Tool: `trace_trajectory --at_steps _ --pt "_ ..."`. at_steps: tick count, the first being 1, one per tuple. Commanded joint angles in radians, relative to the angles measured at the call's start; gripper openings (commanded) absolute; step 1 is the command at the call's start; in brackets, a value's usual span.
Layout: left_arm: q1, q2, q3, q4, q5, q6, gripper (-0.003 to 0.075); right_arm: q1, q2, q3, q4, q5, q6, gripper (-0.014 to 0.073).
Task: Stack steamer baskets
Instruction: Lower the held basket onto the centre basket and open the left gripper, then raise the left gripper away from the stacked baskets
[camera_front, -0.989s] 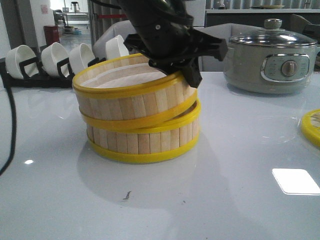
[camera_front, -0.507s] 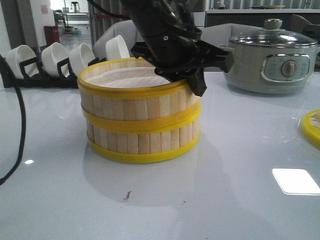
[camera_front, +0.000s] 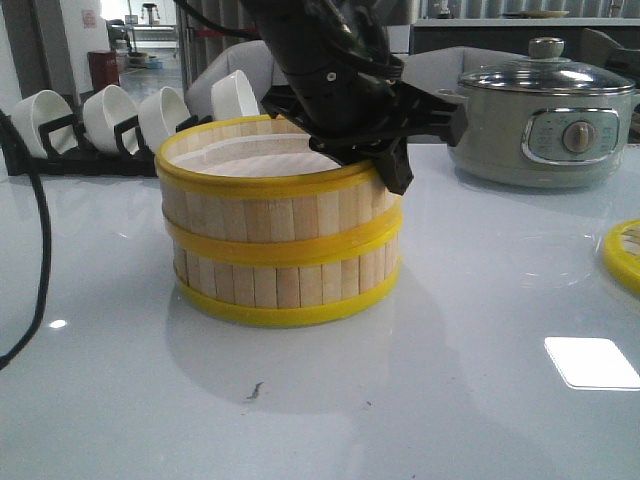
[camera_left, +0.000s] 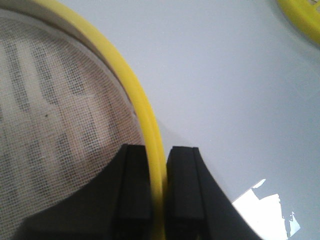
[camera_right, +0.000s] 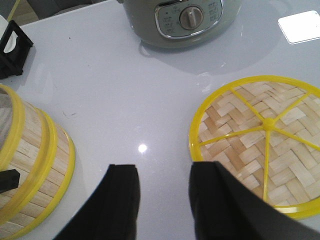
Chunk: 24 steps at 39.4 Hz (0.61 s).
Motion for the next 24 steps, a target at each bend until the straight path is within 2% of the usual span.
trace_trajectory --at_steps 1,11,18,24 --pt "-0.010 -0.060 -0.039 0.013 -0.057 0.001 0.0109 -0.003 -0.010 -0.038 -0.006 -0.067 -0.005 0.0374" --pt "-0.010 -0.062 -0.050 0.028 -0.038 0.001 0.0307 -0.003 -0.010 -0.038 -0.006 -0.068 -0.005 0.0374" --pt "-0.010 -0.079 -0.054 0.030 -0.037 0.001 0.0319 -0.003 -0.010 -0.038 -0.006 -0.068 -0.005 0.0374" --pt "-0.010 -0.127 -0.128 0.053 -0.030 0.001 0.0319 -0.003 -0.010 -0.038 -0.006 -0.067 -0.005 0.0374"
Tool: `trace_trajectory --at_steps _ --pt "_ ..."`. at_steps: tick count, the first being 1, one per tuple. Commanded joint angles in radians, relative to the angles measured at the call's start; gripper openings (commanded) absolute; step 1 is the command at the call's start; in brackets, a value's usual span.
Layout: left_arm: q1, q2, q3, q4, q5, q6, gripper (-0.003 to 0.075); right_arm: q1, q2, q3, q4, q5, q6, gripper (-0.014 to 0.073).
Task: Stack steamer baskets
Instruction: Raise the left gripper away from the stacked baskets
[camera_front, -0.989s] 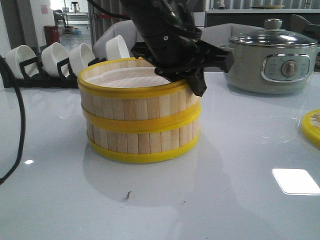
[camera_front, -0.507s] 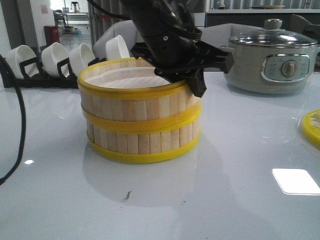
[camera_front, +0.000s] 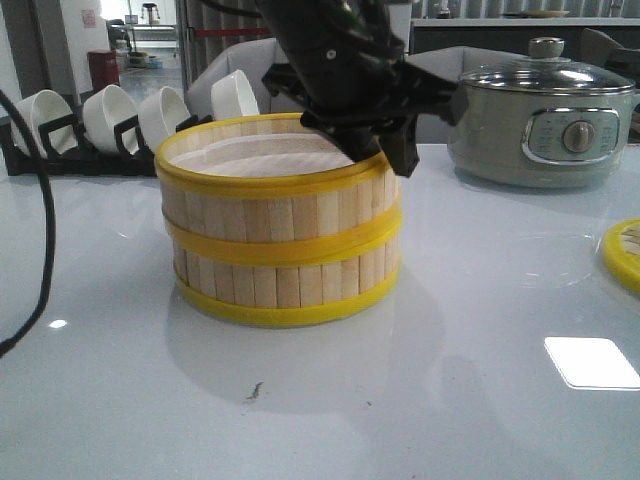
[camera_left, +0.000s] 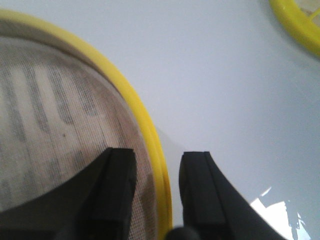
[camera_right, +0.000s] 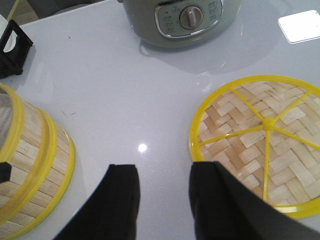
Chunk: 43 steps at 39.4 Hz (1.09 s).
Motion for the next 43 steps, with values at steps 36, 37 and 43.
trace_trajectory --at_steps 36,37,43 --pt "0.543 -0.528 -0.130 0.083 0.017 -0.093 0.0087 -0.003 -0.010 -0.038 -0.005 -0.066 -0.005 0.0374" --pt "0.564 -0.553 -0.109 0.083 0.017 -0.093 0.0087 -0.003 -0.010 -0.038 -0.005 -0.066 -0.005 0.0374" --pt "0.631 -0.705 0.066 0.085 -0.017 -0.093 0.0087 -0.003 -0.010 -0.038 -0.005 -0.066 -0.005 0.0374"
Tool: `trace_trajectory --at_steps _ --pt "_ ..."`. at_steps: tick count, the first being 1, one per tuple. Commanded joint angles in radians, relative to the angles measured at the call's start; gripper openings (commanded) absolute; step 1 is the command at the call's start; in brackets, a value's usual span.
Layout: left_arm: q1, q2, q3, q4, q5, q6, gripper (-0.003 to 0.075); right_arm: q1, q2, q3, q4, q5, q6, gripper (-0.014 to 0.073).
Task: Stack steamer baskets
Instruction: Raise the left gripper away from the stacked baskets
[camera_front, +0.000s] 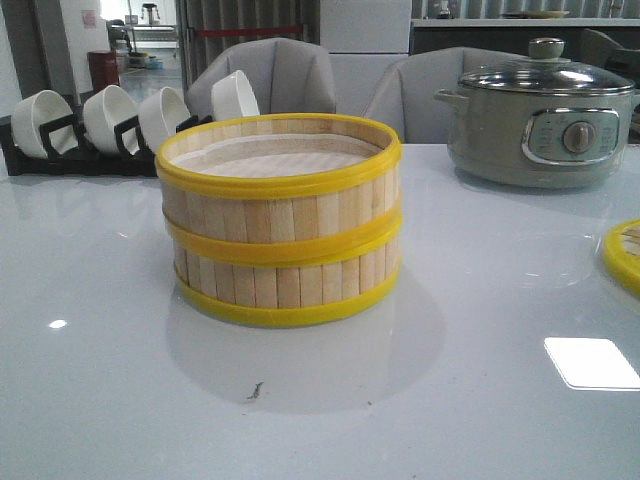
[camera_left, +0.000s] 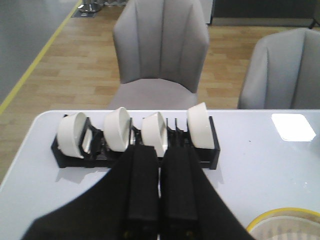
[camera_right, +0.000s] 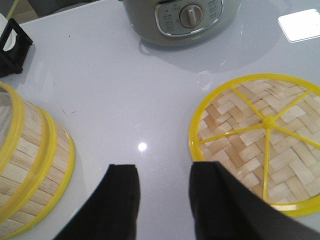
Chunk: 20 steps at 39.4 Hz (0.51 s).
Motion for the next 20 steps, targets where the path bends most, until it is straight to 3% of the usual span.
trace_trajectory --at_steps 1,13,20 --pt "0.018 -0.136 0.090 0.001 -0.117 -0.015 0.0087 -0.003 -0.010 -0.038 -0.005 -0.070 -0.005 0.0374" --pt "0.016 -0.468 0.614 -0.028 -0.312 -0.023 0.0087 -0.003 -0.010 -0.038 -0.005 -0.067 -0.005 0.0371" --pt "0.016 -0.638 0.895 -0.048 -0.389 -0.023 0.0087 -0.003 -0.010 -0.038 -0.005 -0.055 -0.005 0.0304"
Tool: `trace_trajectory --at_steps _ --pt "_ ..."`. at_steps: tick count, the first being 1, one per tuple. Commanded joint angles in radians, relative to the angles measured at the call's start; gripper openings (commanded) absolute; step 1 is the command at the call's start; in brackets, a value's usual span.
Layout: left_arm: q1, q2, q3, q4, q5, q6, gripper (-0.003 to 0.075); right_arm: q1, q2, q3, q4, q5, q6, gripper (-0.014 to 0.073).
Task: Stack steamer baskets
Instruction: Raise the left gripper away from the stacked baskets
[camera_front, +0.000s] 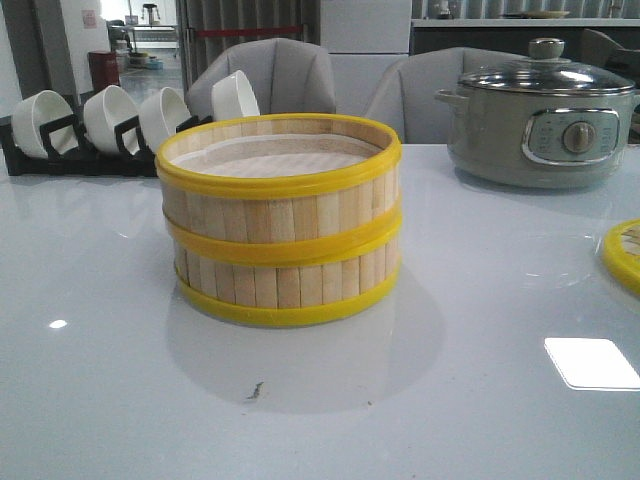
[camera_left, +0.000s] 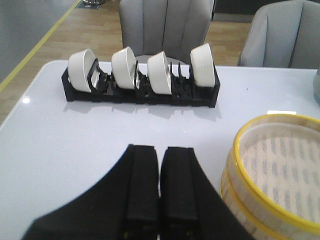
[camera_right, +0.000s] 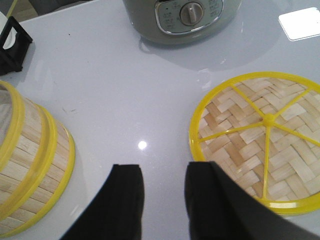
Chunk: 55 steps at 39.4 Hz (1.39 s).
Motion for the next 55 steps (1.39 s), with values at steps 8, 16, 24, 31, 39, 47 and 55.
trace_trajectory --at_steps 8,16,24,31,39,47,55 --pt "0.001 -0.198 0.259 -0.034 -0.147 -0.011 0.0086 -0.003 -0.010 -0.038 -0.005 -0.056 -0.005 0.0291" --pt "0.001 -0.211 0.347 -0.034 -0.135 -0.011 0.0086 -0.003 -0.010 -0.038 -0.005 -0.025 -0.005 0.0291" --pt "0.001 -0.211 0.362 -0.034 -0.135 -0.011 0.0086 -0.003 -0.010 -0.038 -0.005 -0.015 -0.005 0.0291" --pt "0.001 -0.211 0.362 -0.034 -0.135 -0.011 0.0086 -0.003 -0.010 -0.038 -0.005 -0.010 -0.005 0.0291" --pt "0.001 -0.211 0.362 -0.034 -0.135 -0.011 0.0086 -0.003 -0.010 -0.038 -0.005 -0.011 -0.005 0.0291" --pt "0.001 -0.211 0.362 -0.034 -0.135 -0.011 0.0085 -0.003 -0.010 -0.038 -0.005 -0.011 -0.005 0.0291" --pt "0.001 -0.211 0.362 -0.034 -0.135 -0.011 0.0085 -0.003 -0.010 -0.037 -0.005 0.015 -0.005 0.0262"
